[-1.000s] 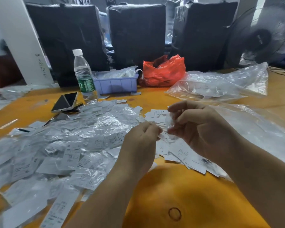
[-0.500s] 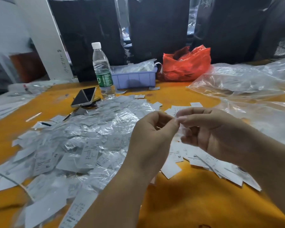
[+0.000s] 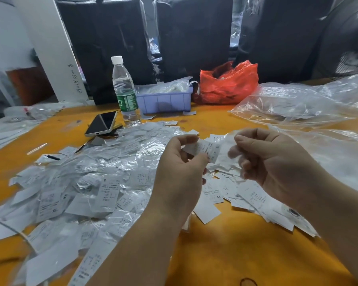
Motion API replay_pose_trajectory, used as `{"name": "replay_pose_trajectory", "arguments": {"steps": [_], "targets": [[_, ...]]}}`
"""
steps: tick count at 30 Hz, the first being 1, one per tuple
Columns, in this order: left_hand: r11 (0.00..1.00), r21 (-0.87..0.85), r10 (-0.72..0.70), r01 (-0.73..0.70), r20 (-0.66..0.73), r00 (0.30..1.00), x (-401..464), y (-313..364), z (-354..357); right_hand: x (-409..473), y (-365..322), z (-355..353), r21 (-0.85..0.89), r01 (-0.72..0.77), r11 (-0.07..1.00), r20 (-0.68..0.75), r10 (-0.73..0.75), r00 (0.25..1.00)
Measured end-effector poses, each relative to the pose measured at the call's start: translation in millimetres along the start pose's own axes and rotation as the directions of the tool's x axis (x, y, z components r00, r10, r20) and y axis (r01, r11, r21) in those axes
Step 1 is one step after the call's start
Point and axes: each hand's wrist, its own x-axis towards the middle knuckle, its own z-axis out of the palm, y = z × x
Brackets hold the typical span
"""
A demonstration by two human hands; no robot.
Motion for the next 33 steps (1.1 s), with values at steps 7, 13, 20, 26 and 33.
{"name": "replay_pose_trajectory", "arguments": {"steps": [7, 13, 20, 26, 33], "targets": [[1.000, 0.012, -0.002, 0.002, -0.016, 1.000, 0.9, -0.2, -2.6, -1.0, -0.7, 0.7, 0.135, -0.105, 0.985, 0.060, 0.098, 0.993], [0.999, 0.033, 0.010, -0.010, -0.017, 1.000, 0.6, 0.7, -3.6, -2.7, 0.9, 2.0, 0.151, -0.170, 0.974, 0.081, 0.159, 0.984], [1.000, 0.011, -0.016, 0.016, -0.018, 1.000, 0.0, 1.6, -3.4, -4.2, 0.6, 3.8, 0.130, -0.136, 0.982, 0.036, 0.132, 0.991], [1.000, 0.002, -0.019, 0.019, -0.027, 0.999, 1.3, 2.5, -4.2, -4.4, -0.2, 1.1, 0.330, -0.249, 0.910, 0.109, 0.226, 0.968], [1.000, 0.010, -0.028, 0.029, -0.038, 0.999, 1.2, 2.9, -3.5, -5.4, -0.2, 0.5, 0.282, -0.281, 0.917, 0.129, 0.254, 0.958]]}}
